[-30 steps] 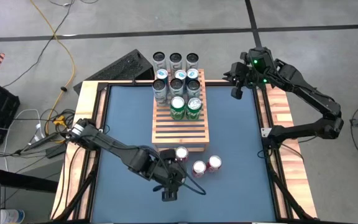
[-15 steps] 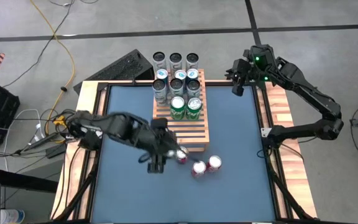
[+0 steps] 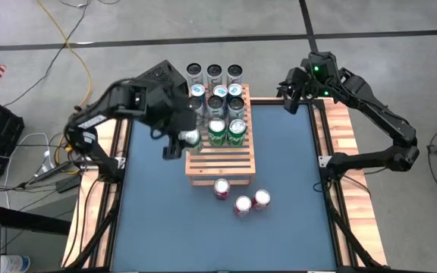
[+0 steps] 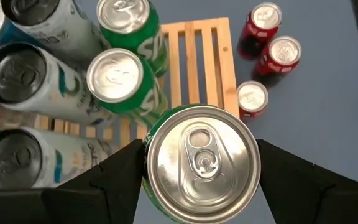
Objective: Place canned beverage on shelf
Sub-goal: Put the green soda can on the shelf aligned with the other green soda cans
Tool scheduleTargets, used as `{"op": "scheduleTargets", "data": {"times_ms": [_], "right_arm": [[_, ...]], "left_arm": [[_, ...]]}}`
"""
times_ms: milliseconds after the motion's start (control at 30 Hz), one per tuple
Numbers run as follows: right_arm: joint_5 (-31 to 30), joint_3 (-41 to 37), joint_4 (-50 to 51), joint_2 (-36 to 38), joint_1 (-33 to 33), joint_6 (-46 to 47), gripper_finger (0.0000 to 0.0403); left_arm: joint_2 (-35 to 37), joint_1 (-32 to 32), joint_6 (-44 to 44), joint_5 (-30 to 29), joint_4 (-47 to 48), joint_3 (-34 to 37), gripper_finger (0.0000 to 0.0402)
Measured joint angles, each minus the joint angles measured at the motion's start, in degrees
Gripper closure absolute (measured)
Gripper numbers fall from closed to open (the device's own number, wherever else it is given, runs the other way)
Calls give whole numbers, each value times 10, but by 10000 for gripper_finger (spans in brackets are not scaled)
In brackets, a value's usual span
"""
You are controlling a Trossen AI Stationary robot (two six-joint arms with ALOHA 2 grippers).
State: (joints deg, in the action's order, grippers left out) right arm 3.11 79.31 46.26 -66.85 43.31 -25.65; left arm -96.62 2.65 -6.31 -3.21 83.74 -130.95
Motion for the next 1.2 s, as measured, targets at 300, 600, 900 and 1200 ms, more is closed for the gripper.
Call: {"op": "scheduleTargets", "data": {"times_ms": [300, 600, 900, 1200], "right_arm": [[-1, 0, 0, 0, 1, 14, 339], [-2, 0, 0, 0, 7, 12, 339], [-2, 0, 0, 0, 27, 13, 339], [-2, 0, 0, 0, 30, 13, 339]], "left_arm": [[2, 101, -79, 103, -8, 15, 146], [65, 116, -90, 101, -79, 154, 146], [99, 127, -96, 99, -154, 254, 145], [104, 151, -115, 124, -188, 291, 145]]}}
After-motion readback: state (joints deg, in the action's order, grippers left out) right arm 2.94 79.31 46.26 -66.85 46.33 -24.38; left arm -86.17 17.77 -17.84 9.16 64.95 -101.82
